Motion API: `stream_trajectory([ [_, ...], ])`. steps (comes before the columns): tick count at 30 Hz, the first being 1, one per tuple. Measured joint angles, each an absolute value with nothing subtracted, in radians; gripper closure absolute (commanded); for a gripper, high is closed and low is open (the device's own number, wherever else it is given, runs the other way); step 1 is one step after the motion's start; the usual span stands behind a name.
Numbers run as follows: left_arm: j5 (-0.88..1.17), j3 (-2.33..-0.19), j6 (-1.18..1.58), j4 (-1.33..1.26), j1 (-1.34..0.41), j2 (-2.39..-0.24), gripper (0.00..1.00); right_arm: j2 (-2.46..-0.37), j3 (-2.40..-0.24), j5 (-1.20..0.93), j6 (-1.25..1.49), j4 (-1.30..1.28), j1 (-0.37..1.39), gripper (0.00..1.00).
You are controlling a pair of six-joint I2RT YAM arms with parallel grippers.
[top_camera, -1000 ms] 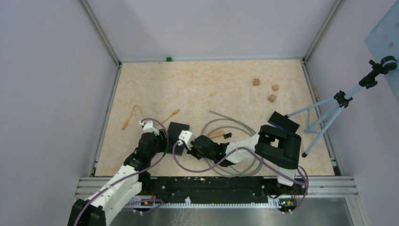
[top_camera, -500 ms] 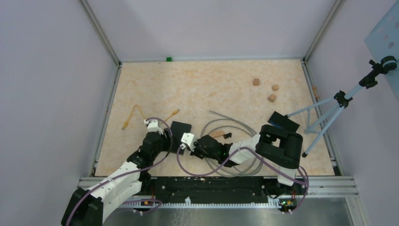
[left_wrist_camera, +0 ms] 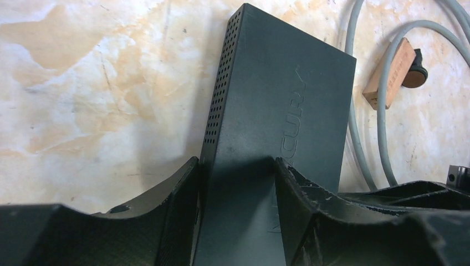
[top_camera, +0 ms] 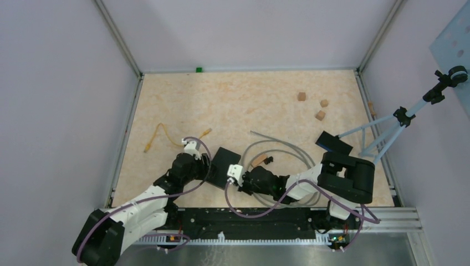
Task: Insert the plug into the switch port
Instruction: Insert the connector into the switch port.
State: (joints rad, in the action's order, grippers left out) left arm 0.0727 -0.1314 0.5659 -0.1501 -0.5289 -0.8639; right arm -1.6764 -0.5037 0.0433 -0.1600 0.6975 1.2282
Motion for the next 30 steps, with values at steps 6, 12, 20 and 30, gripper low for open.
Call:
stream_trajectory([
  [6,0.081,-0.129,0.582,-0.129,-0.561,-0.843,0.5,-1.646,-0.469,0.051,-0.126,0.704,1.234,1.0],
  [12,0.026,-0.125,0.603,-0.127,-0.614,-0.836,0.53,-1.636,-0.47,0.054,-0.095,0.685,1.234,1.0],
  [20,-0.014,-0.126,0.603,-0.164,-0.638,-0.868,0.54,-1.625,-0.528,0.036,-0.074,0.566,1.221,1.0],
  [30,-0.036,-0.123,0.606,-0.164,-0.651,-0.859,0.54,-1.618,-0.578,0.024,-0.065,0.462,1.211,1.0],
])
